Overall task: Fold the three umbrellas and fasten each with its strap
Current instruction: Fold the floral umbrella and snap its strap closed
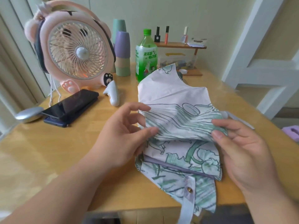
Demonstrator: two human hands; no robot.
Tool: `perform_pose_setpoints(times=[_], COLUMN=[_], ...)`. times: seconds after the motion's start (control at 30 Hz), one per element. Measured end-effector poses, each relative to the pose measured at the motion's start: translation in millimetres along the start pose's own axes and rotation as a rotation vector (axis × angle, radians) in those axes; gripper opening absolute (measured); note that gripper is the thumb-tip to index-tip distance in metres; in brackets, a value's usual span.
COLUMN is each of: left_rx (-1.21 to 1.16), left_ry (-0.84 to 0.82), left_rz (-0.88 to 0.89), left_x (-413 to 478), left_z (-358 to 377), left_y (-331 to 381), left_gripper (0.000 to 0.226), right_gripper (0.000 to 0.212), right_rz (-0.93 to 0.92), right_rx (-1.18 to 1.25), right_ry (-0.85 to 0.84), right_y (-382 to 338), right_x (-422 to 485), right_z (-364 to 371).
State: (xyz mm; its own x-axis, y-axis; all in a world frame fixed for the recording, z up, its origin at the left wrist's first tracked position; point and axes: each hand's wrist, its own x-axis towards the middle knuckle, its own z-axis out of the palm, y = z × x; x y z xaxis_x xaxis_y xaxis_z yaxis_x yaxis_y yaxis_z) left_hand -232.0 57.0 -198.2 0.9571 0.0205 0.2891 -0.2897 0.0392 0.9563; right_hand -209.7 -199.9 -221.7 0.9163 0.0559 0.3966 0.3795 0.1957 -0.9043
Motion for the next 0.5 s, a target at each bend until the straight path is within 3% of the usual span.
perform_pose_setpoints(times=[0.13,0.23,0.37,0.43,0.5], left_rx=[-0.137,-0.143,-0.061,0.053,0.068], left_ry=[0.081,0.079,-0.196,-0.197,-0.065], left_rz=[0.031,-0.009,0.007,0.079,0.107], left_x=[3,5,-1,-3,-1], left_z=[-1,-2,-10,-7,-4], left_y=[-2,-4,-10,-12,-12], left_gripper=[0.023,0.021,0.066,0.064,0.047], right_gripper=[0.043,0.030,0.037,0.042,0.069], right_rz=[0.013,0.049,0.092,0.083,0.061], right_rx=[0.113,0.223,0.316,0.308,0.223], right_ry=[0.012,0.030,0.021,-0.060,-0.209], right_y=[-2,-7,-13,-11,-8], right_x=[2,4,7,6,2], right_z=[2,6,4,3,2])
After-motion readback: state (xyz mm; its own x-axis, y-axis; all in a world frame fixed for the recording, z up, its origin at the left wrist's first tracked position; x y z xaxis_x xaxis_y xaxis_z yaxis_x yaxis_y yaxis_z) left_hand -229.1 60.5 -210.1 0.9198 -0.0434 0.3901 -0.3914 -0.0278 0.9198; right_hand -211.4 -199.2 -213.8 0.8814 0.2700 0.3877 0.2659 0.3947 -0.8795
